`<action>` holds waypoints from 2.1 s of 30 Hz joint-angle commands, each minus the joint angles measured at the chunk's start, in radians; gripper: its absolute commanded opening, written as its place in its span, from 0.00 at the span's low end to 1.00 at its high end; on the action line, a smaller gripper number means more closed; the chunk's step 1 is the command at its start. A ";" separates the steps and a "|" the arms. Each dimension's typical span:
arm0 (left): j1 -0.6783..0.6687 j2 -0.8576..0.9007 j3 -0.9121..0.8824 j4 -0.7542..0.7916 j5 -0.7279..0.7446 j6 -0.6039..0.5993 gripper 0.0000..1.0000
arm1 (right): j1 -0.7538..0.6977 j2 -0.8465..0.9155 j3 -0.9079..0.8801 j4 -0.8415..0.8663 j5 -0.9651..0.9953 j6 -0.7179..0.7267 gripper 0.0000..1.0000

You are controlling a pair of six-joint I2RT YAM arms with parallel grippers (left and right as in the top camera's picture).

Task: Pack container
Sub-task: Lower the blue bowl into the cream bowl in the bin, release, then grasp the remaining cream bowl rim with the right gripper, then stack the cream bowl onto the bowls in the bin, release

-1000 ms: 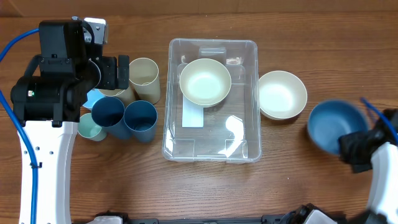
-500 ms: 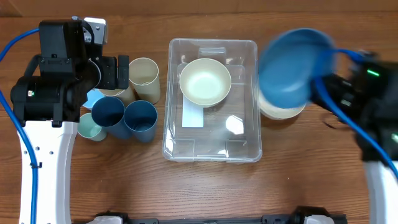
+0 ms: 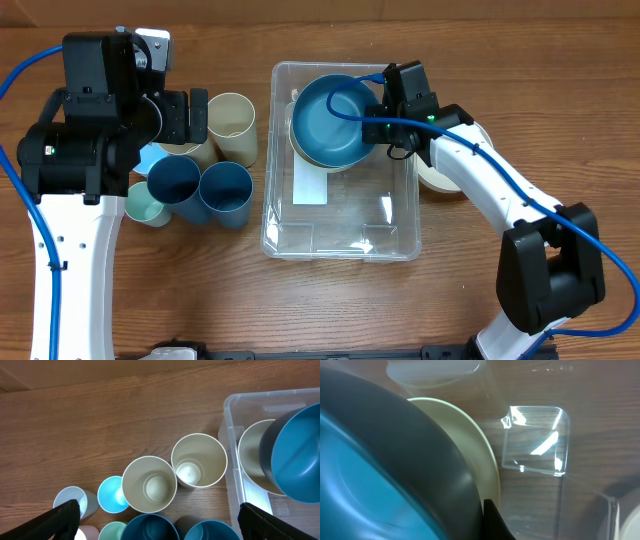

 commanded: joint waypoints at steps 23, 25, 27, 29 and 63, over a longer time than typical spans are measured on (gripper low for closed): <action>0.002 0.000 0.026 0.001 -0.001 0.016 1.00 | -0.464 -0.242 0.248 -0.550 0.122 0.085 0.67; 0.002 0.000 0.026 0.001 -0.001 0.016 1.00 | -0.526 -0.185 0.198 -0.544 0.087 0.084 0.68; 0.002 0.000 0.026 0.001 -0.001 0.015 1.00 | -0.568 -0.117 0.149 -0.533 0.048 0.082 0.68; 0.002 0.000 0.026 0.001 -0.001 0.016 1.00 | -0.588 -0.047 0.113 -0.525 -0.005 0.079 0.66; 0.002 0.000 0.026 0.001 -0.001 0.015 1.00 | -0.100 -0.328 0.349 -0.476 0.055 0.131 0.04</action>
